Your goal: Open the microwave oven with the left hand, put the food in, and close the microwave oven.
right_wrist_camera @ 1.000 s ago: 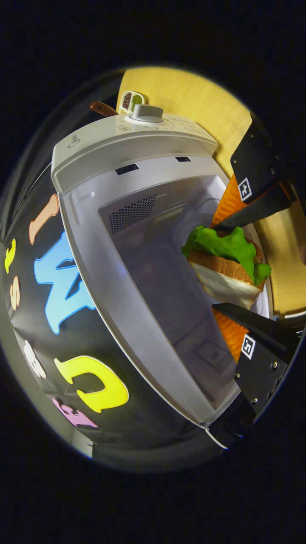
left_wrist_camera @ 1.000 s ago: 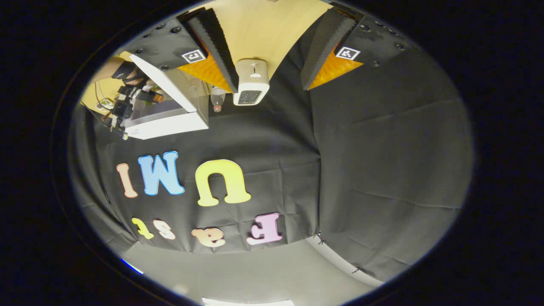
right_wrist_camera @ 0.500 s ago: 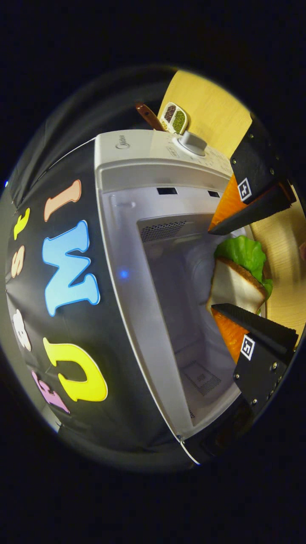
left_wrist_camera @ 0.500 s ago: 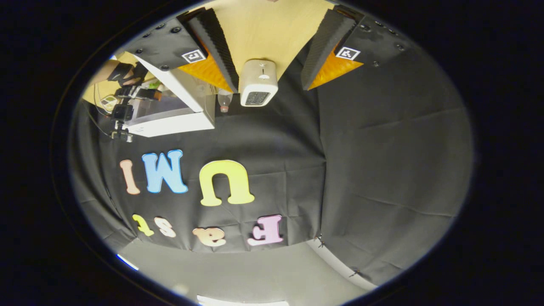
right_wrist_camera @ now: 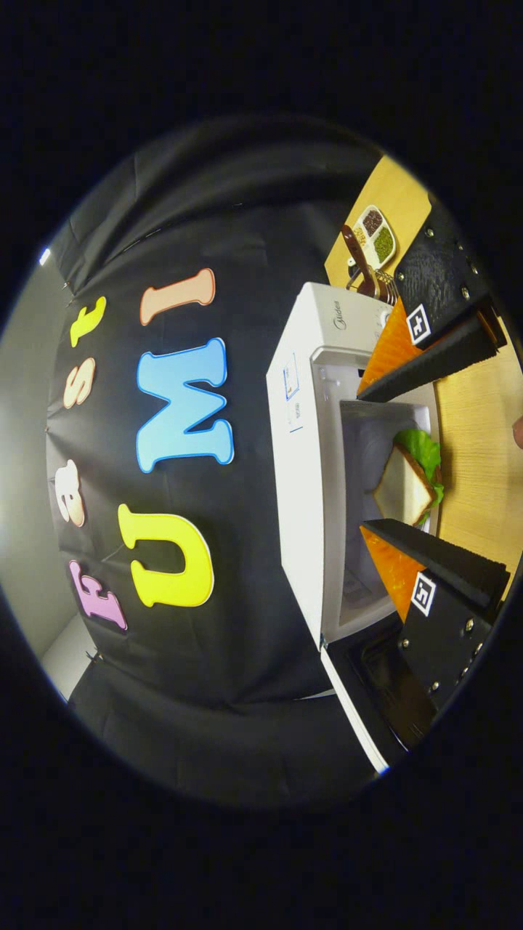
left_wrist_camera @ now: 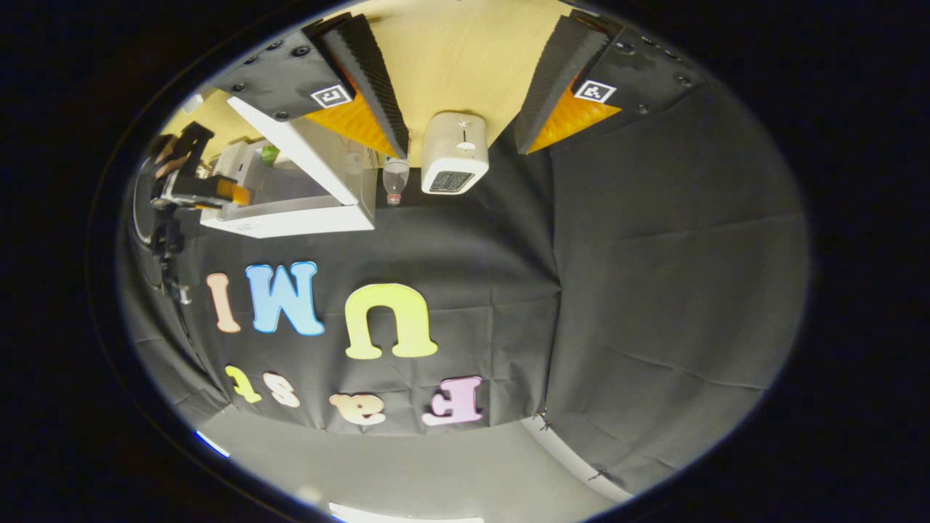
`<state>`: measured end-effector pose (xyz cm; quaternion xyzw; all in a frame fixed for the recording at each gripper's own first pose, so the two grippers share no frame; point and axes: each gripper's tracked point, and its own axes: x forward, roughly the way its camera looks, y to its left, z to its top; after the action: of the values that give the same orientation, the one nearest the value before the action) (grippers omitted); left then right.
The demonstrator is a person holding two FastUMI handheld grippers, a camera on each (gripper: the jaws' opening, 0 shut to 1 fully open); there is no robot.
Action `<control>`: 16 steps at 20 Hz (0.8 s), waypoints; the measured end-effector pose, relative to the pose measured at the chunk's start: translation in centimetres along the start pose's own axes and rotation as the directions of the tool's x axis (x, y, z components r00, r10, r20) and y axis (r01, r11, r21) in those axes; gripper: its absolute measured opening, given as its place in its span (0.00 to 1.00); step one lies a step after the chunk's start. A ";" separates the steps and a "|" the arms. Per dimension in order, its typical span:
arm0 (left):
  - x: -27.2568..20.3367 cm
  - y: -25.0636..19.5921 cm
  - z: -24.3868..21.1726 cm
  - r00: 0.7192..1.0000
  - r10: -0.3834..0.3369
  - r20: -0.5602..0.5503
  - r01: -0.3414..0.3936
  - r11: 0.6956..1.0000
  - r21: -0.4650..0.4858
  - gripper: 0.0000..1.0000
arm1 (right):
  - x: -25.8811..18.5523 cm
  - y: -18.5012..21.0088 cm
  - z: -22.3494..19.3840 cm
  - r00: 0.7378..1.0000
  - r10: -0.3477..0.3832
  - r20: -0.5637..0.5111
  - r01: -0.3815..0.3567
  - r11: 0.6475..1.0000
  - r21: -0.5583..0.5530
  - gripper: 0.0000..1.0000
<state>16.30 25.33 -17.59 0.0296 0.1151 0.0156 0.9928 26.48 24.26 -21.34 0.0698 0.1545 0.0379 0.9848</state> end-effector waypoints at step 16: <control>-3.5 -4.2 -7.1 0.993 0.052 -0.105 -0.055 0.998 -0.032 0.29 | -10.4 -5.3 6.6 0.993 0.088 0.075 -0.079 0.991 -0.109 0.97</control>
<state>11.35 21.36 -23.97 0.0147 0.1658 0.0458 0.9850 18.92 17.17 -12.83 0.0252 0.1098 0.0845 0.9900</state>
